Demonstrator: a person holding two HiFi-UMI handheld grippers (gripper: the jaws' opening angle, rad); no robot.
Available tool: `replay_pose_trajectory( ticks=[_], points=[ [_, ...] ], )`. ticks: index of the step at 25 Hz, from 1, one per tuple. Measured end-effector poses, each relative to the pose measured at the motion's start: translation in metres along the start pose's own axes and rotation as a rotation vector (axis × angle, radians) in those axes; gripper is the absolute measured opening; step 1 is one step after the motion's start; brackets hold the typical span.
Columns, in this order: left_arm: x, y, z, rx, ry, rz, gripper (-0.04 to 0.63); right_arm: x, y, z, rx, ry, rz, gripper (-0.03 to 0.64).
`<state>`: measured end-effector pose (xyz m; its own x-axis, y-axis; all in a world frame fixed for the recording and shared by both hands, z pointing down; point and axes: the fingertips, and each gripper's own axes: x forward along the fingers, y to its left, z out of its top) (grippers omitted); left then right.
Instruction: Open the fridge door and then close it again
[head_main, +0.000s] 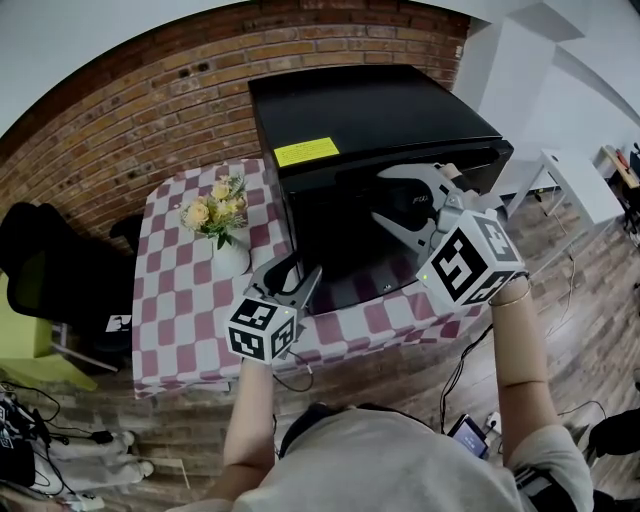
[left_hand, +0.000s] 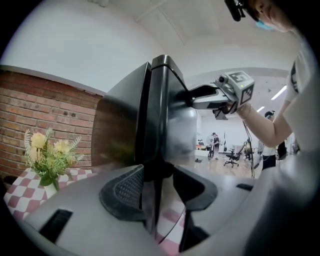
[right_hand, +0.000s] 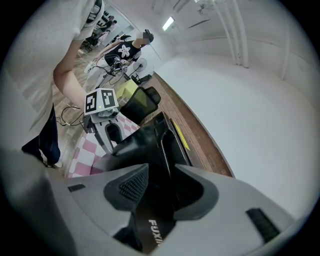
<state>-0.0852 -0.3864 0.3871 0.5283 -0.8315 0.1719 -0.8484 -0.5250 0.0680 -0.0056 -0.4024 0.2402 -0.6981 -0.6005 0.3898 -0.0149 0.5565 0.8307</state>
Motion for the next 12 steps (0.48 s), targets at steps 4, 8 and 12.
replay_pose_trajectory(
  ticks=[4,8,12],
  points=[
    [0.0,0.0,0.0,-0.003,0.004,0.014,0.167,0.0,0.0,0.0,-0.007,-0.013,0.007,0.16],
    [0.0,-0.002,-0.001,-0.002,0.013,0.012,0.167,-0.001,0.001,0.0,-0.003,-0.024,0.013,0.158],
    [-0.01,-0.014,-0.003,0.003,0.007,-0.008,0.167,-0.011,0.007,0.003,-0.001,-0.04,0.039,0.158]
  ],
)
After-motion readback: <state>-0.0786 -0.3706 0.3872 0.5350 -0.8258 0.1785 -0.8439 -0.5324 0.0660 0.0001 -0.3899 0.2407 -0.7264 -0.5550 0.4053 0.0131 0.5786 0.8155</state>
